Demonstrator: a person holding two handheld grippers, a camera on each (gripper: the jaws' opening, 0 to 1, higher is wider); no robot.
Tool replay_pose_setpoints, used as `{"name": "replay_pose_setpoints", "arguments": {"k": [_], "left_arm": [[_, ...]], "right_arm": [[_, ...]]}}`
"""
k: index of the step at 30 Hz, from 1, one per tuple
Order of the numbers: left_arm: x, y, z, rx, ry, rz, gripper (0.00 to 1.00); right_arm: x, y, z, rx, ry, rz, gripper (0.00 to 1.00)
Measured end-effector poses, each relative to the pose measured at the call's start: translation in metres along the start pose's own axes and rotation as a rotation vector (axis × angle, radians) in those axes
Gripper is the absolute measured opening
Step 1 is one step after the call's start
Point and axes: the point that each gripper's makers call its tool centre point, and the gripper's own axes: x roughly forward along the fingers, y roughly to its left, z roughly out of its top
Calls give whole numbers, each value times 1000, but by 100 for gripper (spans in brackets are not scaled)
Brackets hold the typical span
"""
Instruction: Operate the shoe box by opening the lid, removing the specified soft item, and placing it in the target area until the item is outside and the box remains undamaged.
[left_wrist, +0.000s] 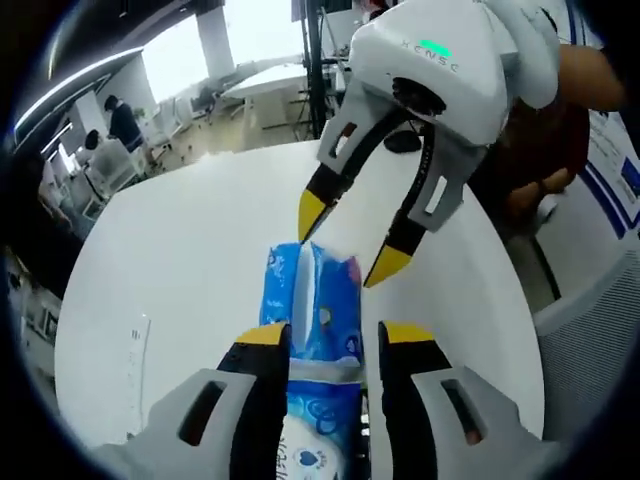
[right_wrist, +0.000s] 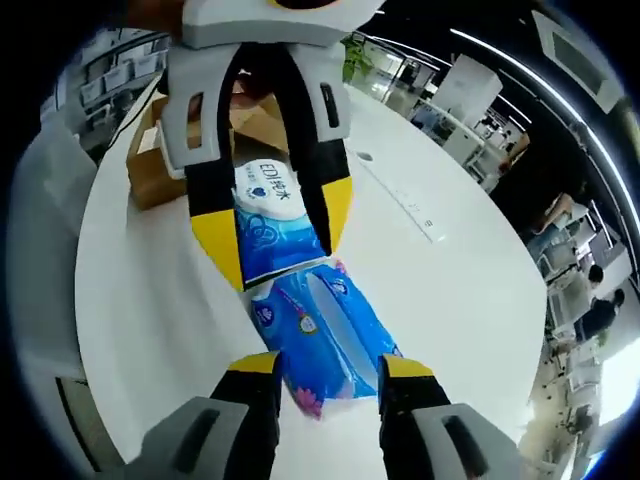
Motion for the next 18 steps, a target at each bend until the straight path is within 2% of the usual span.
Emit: {"name": "replay_pose_setpoints", "arguments": {"k": [8,13,18], "left_arm": [[-26,-19,6,-44,-51,-15,52],[-40,-33,5,-48,-58,-19,62],[-56,-51,3,-96,-93,-36,68]], "right_arm": [[-22,15,16,93,-57,5,51],[-35,28,24,122,-73,10,60],[-46,40,32,136,-92,9,66]]}}
